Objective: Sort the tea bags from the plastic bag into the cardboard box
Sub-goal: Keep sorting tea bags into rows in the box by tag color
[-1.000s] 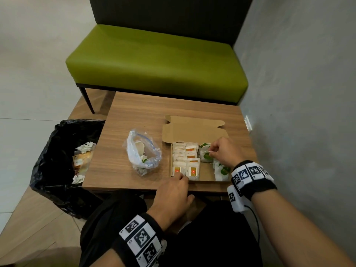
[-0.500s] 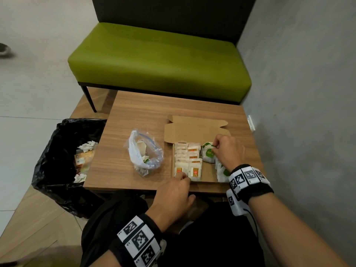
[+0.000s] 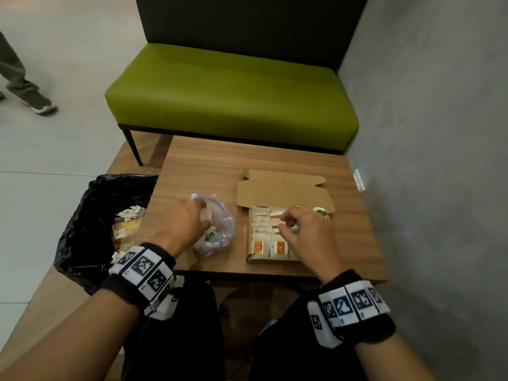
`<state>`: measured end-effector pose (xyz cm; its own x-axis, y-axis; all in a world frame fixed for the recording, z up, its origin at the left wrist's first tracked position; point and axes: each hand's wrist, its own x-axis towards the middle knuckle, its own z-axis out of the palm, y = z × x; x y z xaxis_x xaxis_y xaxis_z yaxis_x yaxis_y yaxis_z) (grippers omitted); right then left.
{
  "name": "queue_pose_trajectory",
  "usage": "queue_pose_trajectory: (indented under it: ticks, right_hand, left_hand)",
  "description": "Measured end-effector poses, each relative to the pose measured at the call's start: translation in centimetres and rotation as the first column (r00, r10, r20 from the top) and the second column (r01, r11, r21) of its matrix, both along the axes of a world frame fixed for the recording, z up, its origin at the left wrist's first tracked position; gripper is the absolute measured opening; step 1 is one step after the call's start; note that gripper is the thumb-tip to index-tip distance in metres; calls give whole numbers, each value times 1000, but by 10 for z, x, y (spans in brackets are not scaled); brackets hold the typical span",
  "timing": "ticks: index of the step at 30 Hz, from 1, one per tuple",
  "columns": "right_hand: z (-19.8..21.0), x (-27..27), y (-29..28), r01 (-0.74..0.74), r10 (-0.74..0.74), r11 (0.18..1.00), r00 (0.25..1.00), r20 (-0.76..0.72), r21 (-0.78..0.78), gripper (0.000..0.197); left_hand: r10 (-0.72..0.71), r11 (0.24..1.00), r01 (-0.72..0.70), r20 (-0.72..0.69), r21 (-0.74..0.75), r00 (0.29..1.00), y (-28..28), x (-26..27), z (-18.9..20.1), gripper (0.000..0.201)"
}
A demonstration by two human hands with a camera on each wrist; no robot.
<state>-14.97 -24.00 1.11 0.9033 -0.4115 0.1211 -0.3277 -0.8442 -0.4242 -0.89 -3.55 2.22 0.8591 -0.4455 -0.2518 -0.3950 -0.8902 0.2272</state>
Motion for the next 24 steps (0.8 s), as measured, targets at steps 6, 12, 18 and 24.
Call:
queue_pose_trajectory:
  ticks: [6, 12, 18, 24]
  right_hand:
    - [4, 6, 53, -122, 128, 955, 992, -3, 271, 19]
    - [4, 0, 79, -163, 214, 897, 973, -81, 411, 29]
    - [10, -16, 83, -200, 227, 957, 967, -113, 210, 33]
    - [17, -26, 93, -330, 322, 944, 928, -187, -16, 45]
  left_hand:
    - [-50, 977, 35, -70, -210, 996, 19, -16, -8, 52]
    - [-122, 907, 80, -76, -413, 990, 37, -49, 2, 52]
    - [-154, 927, 151, 21, -343, 988, 45, -69, 10, 55]
    - [-208, 904, 199, 18, -379, 978, 41, -86, 16, 55]
